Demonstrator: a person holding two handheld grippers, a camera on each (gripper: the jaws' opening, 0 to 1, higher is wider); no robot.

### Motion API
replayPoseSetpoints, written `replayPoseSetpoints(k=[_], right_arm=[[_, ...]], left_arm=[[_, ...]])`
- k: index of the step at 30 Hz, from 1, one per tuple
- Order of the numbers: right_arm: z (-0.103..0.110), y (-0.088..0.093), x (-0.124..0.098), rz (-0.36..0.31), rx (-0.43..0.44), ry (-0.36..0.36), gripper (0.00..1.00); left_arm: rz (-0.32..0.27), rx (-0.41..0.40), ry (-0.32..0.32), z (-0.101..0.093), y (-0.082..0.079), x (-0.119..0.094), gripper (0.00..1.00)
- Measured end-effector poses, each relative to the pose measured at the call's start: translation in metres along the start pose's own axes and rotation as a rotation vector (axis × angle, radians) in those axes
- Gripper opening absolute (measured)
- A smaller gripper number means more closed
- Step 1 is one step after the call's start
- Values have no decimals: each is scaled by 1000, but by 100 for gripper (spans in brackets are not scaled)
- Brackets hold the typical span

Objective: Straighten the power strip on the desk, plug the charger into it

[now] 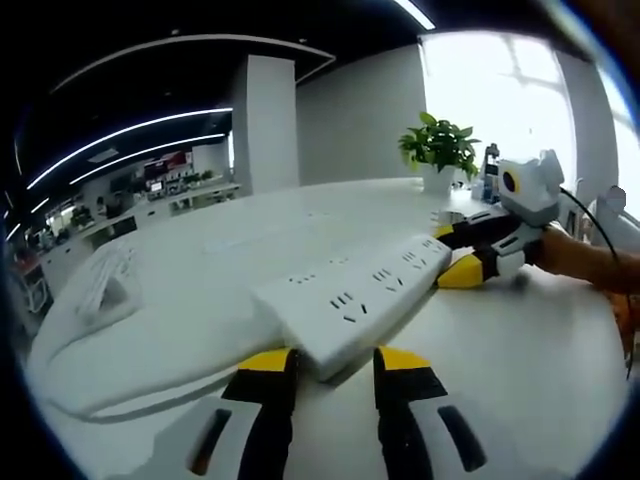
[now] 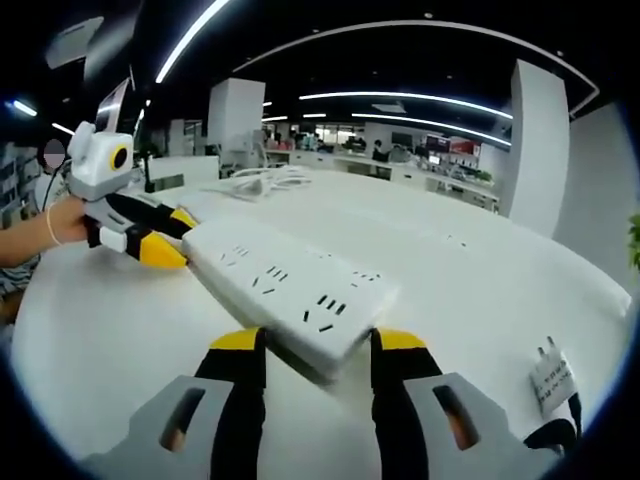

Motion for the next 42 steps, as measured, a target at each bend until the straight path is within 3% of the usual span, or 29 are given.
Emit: replayPoseSetpoints(k=[20,32,37,42], right_arm=[[17,4,-19,-7,23,13,41],[14,4,-17,-18,-6,5,41],[14,-4,-19,-51,-33,10,44],[12,-14,-20,-81,-42,18,46]], left_arm=[[-4,18,10,-13,7,-15,34],[-26,18,14,-15,8,-16,37],[-59,-7,37,-20,4,-17,52],[-66,-13,11,-16,4,-17,53]])
Point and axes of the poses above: the point that each gripper's makers call its tool centre point, and the gripper's own axes: x roughly forward along the fingers, z roughly to its left, y roughly out of its underside, the point moved 3 cm from there along -x, roughly backward along the fingers, and after that the axes turned 7 degrees about -z, right-handed, at the moved point
